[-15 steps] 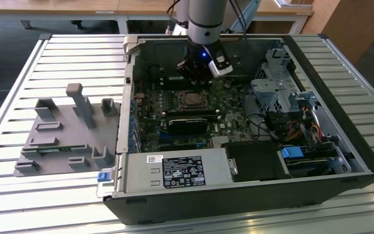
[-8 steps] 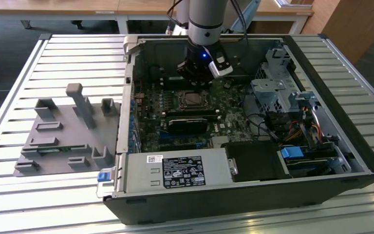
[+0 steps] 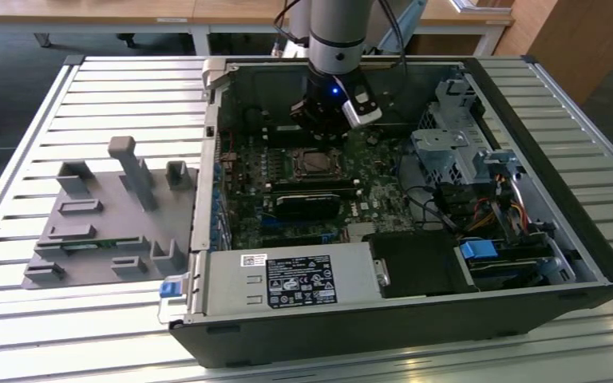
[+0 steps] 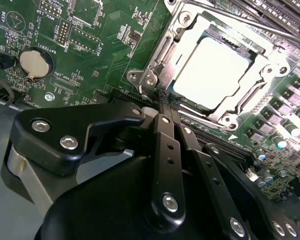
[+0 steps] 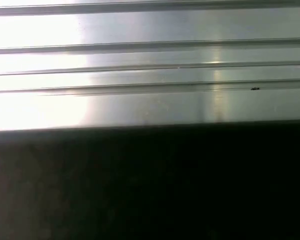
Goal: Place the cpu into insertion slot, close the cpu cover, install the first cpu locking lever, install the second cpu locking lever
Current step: 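Install the first cpu locking lever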
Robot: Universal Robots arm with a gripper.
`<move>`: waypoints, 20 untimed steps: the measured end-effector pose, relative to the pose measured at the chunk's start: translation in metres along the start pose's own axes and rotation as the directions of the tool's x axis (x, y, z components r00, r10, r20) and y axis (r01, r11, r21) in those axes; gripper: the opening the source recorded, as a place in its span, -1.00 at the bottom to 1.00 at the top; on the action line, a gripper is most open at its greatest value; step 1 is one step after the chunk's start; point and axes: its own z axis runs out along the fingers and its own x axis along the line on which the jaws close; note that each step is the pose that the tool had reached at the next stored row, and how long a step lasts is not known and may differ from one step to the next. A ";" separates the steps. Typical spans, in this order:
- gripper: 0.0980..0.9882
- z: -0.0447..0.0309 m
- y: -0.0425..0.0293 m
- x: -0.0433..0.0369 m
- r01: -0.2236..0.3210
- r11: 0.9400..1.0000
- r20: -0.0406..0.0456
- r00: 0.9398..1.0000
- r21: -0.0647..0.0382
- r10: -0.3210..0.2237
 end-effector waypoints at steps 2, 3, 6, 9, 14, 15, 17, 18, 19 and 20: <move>-0.98 -0.0042 0.0000 0.0000 0.000 1.000 -0.001 1.000 0.001 0.000; -0.98 -0.0065 0.0001 0.0001 0.000 1.000 -0.001 1.000 0.001 0.000; -0.98 -0.0118 0.0003 0.0000 0.000 1.000 -0.001 1.000 0.004 0.000; -0.98 -0.0121 0.0002 0.0000 0.000 1.000 -0.001 1.000 0.006 0.000; -0.98 -0.0122 -0.0016 -0.0001 0.000 1.000 -0.001 1.000 0.006 0.000; -0.98 -0.0122 -0.0018 -0.0001 0.000 1.000 -0.001 1.000 0.006 0.000; -0.98 -0.0123 -0.0023 -0.0001 0.000 1.000 -0.001 1.000 0.007 0.000; -0.98 -0.0123 -0.0026 -0.0001 0.000 1.000 -0.001 1.000 0.007 0.000; -0.98 -0.0123 -0.0029 -0.0002 0.000 1.000 -0.001 1.000 0.007 0.000; -0.98 -0.0123 -0.0033 -0.0002 0.000 1.000 -0.001 1.000 0.007 0.000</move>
